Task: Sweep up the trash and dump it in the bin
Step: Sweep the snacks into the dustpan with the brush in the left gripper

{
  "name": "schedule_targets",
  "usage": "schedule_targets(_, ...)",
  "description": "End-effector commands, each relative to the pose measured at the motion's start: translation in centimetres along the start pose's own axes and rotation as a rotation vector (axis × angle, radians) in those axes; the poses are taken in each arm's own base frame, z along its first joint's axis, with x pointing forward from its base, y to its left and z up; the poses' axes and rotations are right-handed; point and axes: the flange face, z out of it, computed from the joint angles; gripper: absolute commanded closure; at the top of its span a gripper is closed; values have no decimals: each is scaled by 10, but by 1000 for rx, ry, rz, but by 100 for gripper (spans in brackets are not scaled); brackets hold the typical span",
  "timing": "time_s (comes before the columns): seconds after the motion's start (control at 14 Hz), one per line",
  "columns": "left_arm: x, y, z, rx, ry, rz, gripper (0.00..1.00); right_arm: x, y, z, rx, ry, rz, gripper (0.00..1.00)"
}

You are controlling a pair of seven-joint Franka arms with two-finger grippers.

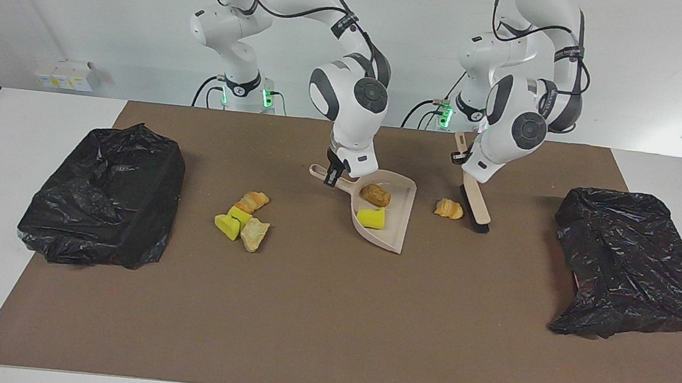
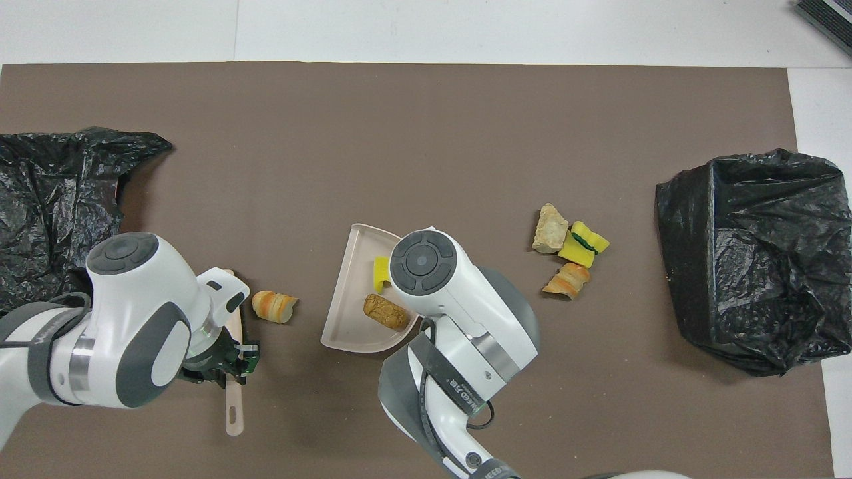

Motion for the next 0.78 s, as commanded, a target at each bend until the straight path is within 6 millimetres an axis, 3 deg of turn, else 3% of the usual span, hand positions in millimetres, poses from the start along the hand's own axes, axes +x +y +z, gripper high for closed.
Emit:
schedule_targets(0.0,-31,46,9,-50,22,48,100,-5,-2,3,3,6,-17,100)
schedule_targets(0.29,-66,121,27,-80,62,196,100,-5,-2,3,4,5,-7,100)
schedule_targets(0.5,-59,116,24,-91,60,195,100,-5,-2,3,5,4,3,100)
schedule_targets(0.71,-35,88,3,-107,66,131,100,-5,-3,2,7,0,26,100)
